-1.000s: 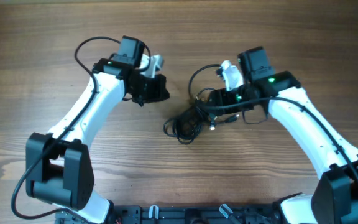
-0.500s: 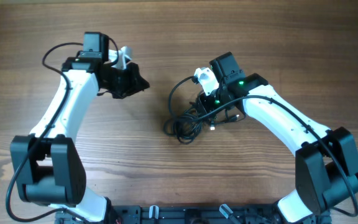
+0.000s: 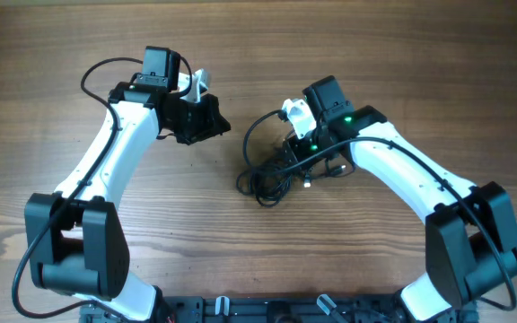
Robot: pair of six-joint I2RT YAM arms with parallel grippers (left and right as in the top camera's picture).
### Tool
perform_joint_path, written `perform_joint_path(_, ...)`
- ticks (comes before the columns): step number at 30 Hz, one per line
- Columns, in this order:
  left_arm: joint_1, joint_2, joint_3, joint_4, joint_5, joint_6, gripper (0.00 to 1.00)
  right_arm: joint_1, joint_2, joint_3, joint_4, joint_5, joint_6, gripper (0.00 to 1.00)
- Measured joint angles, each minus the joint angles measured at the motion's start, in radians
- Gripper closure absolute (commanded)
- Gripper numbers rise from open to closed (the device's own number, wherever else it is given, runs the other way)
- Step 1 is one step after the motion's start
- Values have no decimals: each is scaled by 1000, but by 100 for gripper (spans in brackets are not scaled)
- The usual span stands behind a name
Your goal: Untangle cables
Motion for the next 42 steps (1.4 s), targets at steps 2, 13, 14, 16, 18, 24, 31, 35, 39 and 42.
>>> perform_joint_path(2,0,0,0,-1,0,0,96,0,18,0,2,0,0,66)
perform_joint_path(13,0,0,0,0,-1,0,96,-5,33,5,29,-125,0,96)
perform_joint_path(14,0,0,0,0,0,0,96,-10,32,11,30,-174,-5,96)
perform_joint_path(16,0,0,0,0,11,5,96,-30,18,25,36,-283,-21,96)
perform_joint_path(18,0,0,0,0,68,39,96,-56,-19,32,41,-362,-27,96)
perform_joint_path(24,1,-2,0,-6,280,169,80,-116,-114,58,18,-478,-37,96)
perform_joint_path(31,-27,-2,0,-61,313,250,55,-111,-114,58,-19,-481,-57,96)
perform_joint_path(35,-101,-2,0,-68,286,279,69,-98,-114,58,-23,-478,-57,96)
perform_joint_path(39,-185,-2,0,-69,211,298,81,-97,-114,58,-30,-475,-57,96)
perform_joint_path(42,-203,-2,0,-71,185,299,91,-97,-114,58,-30,-472,-61,96)
